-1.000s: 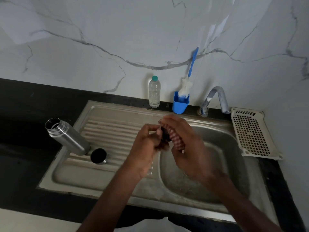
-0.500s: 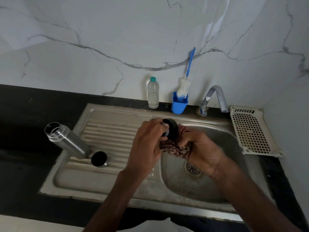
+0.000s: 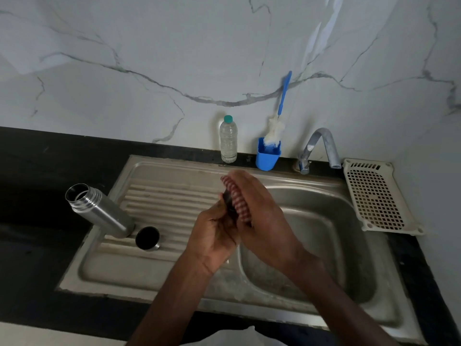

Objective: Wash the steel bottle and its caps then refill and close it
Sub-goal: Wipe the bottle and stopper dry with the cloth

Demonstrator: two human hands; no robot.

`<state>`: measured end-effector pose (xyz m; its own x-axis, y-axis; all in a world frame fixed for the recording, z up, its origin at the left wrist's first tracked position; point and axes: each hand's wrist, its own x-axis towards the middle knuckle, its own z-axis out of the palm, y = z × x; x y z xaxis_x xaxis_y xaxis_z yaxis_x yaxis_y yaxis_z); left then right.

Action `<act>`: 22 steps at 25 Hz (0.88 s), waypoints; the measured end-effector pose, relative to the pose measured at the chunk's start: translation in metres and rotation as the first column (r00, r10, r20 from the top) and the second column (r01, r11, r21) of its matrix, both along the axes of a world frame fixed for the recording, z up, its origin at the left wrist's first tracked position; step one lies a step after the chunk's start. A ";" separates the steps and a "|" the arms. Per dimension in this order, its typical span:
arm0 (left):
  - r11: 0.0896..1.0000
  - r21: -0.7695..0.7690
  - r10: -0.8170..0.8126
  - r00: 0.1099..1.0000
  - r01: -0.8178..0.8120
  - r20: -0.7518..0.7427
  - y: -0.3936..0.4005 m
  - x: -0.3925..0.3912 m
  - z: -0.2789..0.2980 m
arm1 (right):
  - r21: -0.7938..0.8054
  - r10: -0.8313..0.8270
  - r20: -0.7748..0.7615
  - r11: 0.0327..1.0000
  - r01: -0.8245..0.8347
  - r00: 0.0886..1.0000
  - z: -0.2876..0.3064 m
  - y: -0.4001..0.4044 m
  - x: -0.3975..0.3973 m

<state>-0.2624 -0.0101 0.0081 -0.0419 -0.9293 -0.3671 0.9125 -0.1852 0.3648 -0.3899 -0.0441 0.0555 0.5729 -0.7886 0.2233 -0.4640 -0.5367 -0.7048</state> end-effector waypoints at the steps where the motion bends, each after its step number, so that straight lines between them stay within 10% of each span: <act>1: 0.998 -0.050 0.051 0.996 -0.047 0.076 0.000 0.000 0.000 | 0.152 -0.092 0.077 0.985 0.080 0.993 0.003 0.000 0.003; 3: 0.971 -0.207 0.202 0.878 -0.121 0.435 0.001 0.003 0.004 | 0.394 -0.228 0.206 0.910 0.133 0.952 0.013 0.000 0.003; 6: 0.882 -0.472 0.470 0.102 -0.009 0.877 0.000 0.014 0.003 | 0.646 -0.240 0.395 0.758 -0.083 0.887 0.023 0.007 -0.009; 8: 0.878 -0.478 0.475 -0.162 0.024 0.865 -0.003 0.019 0.000 | 0.647 -0.273 0.409 0.760 -0.066 0.871 0.022 0.016 -0.013; 10: 0.922 -0.372 0.377 0.036 -0.105 0.925 -0.003 0.020 0.001 | 0.461 -0.307 0.357 0.879 0.120 0.882 0.016 0.023 -0.014; 13: 0.985 -0.161 0.148 0.772 -0.060 0.618 0.000 0.019 0.010 | -0.055 -0.189 0.125 0.979 0.197 0.974 0.013 0.022 -0.008; 15: 0.987 -0.153 0.033 0.880 0.046 0.474 0.006 0.014 0.013 | -0.128 -0.092 0.086 0.987 0.102 0.992 0.012 0.012 -0.007; 19: 0.956 -0.293 0.170 0.759 0.028 0.628 0.009 0.013 0.020 | 0.410 -0.198 0.326 0.911 0.051 0.925 0.029 -0.001 -0.014; 22: 0.909 -0.382 0.356 0.165 0.166 0.920 0.004 0.013 0.023 | 0.629 -0.292 0.373 0.777 -0.009 0.881 0.024 -0.001 -0.027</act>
